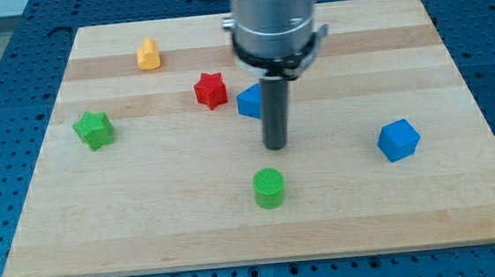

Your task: Slide the red star above the blue triangle

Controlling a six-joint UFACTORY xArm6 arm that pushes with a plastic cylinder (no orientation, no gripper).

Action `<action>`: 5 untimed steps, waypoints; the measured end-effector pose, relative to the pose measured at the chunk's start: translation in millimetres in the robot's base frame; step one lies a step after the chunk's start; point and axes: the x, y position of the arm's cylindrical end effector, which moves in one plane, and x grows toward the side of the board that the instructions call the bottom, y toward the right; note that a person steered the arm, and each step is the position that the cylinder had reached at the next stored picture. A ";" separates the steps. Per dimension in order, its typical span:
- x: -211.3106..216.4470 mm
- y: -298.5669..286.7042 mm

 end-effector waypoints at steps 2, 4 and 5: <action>-8.4 -72.0; -44.2 -105.8; -70.1 -107.4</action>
